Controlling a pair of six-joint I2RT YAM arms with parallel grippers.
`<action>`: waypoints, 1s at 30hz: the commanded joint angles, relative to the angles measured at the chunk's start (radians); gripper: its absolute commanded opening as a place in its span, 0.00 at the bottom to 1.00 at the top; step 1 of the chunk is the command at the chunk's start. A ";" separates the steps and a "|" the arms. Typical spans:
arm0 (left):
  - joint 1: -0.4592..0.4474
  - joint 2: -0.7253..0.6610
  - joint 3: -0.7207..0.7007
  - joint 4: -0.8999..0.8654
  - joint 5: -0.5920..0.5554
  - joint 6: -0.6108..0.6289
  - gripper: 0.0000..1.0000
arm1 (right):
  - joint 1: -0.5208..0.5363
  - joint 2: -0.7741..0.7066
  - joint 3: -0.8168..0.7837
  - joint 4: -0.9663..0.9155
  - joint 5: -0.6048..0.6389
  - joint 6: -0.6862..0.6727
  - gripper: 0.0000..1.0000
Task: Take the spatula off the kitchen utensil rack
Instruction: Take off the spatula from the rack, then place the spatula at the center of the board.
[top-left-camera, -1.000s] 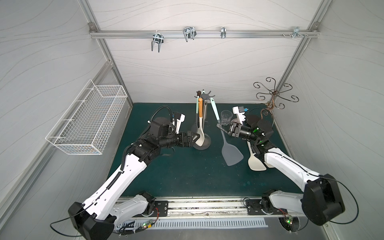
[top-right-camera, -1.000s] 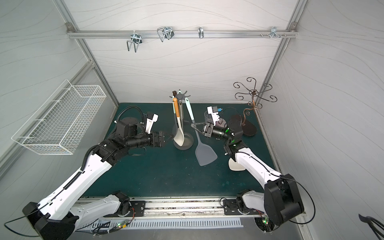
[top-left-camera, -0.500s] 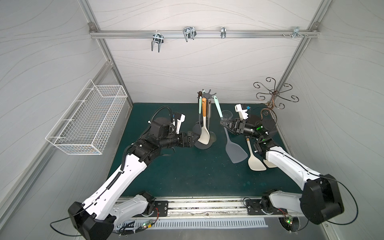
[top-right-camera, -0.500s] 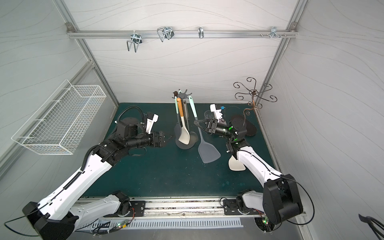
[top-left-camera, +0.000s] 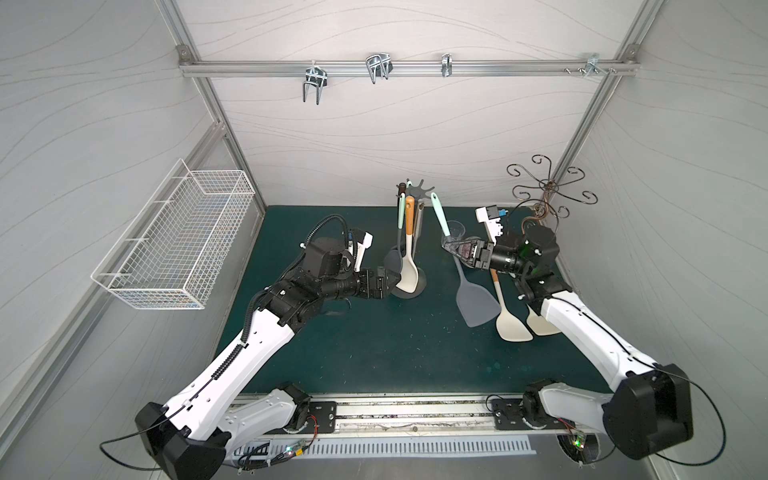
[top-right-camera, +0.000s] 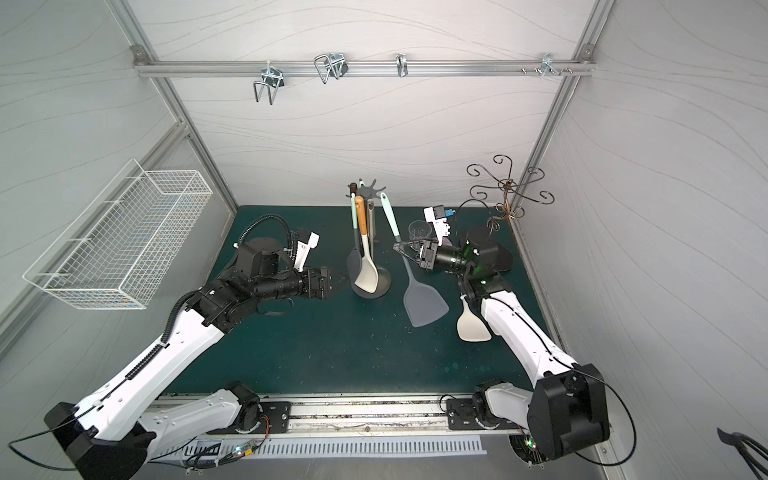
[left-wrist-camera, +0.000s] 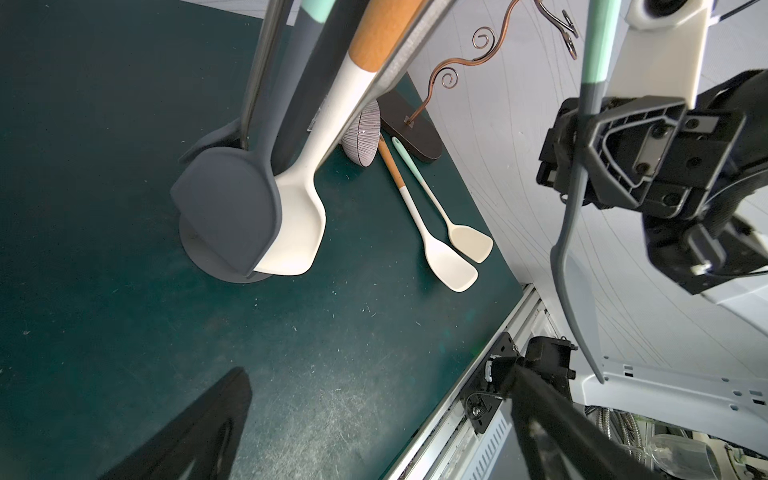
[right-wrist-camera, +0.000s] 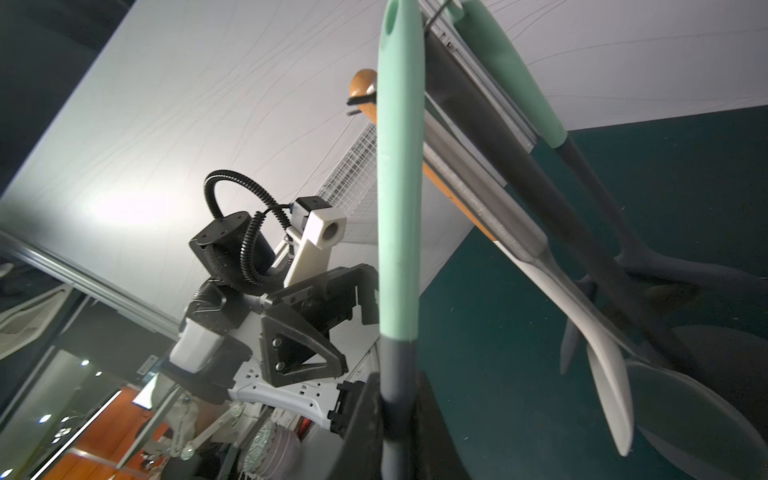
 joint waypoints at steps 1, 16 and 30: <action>-0.005 -0.032 0.026 -0.001 -0.022 0.009 1.00 | -0.010 -0.062 0.114 -0.368 0.031 -0.258 0.00; -0.048 -0.058 0.039 -0.018 -0.074 0.012 1.00 | -0.009 -0.250 0.173 -0.709 0.183 -0.378 0.00; -0.285 -0.026 -0.017 0.036 -0.244 -0.013 1.00 | -0.012 -0.369 0.046 -0.830 0.389 -0.338 0.00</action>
